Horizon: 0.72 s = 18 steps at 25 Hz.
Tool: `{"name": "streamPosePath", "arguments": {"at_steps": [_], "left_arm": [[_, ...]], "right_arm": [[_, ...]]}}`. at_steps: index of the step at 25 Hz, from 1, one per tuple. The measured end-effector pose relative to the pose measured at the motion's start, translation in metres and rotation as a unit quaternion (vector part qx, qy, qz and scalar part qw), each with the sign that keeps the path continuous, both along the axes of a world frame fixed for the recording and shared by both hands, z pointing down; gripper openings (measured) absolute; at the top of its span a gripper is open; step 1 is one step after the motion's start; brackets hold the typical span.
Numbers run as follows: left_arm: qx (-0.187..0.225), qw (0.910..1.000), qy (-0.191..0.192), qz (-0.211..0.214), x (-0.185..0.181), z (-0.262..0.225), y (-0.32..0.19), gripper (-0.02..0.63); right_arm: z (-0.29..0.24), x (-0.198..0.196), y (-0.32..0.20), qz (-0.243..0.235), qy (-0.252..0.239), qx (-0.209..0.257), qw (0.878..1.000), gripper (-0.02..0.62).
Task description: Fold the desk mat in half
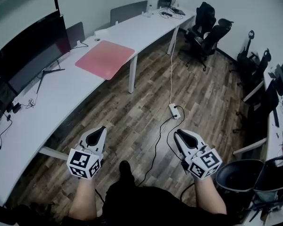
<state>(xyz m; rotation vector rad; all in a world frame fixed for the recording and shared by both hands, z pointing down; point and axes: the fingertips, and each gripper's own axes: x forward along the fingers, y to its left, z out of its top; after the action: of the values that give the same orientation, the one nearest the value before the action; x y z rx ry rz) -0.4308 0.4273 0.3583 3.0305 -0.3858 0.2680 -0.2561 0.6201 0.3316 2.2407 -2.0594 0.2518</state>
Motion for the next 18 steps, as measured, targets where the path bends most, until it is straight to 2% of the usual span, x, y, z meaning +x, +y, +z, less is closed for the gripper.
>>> {"name": "streamPosePath", "arguments": {"at_steps": [7, 10, 14, 18], "left_arm": [[0.004, 0.9999, -0.008, 0.009, 0.039, 0.002, -0.082, 0.005], [0.002, 0.9999, 0.002, 0.017, 0.049, -0.001, -0.111, 0.005], [0.016, 0.9994, 0.009, 0.030, 0.061, -0.008, -0.142, 0.005], [0.014, 0.9996, 0.013, 0.018, 0.063, -0.010, -0.161, 0.005]], "right_arm": [[-0.003, 0.028, -0.091, -0.007, 0.001, -0.016, 1.000, 0.049], [-0.008, 0.035, -0.125, -0.008, 0.004, -0.018, 1.000, 0.051], [-0.012, 0.041, -0.154, -0.006, 0.010, -0.017, 1.000, 0.055], [-0.011, 0.046, -0.167, -0.002, 0.008, -0.020, 1.000, 0.055]]}}
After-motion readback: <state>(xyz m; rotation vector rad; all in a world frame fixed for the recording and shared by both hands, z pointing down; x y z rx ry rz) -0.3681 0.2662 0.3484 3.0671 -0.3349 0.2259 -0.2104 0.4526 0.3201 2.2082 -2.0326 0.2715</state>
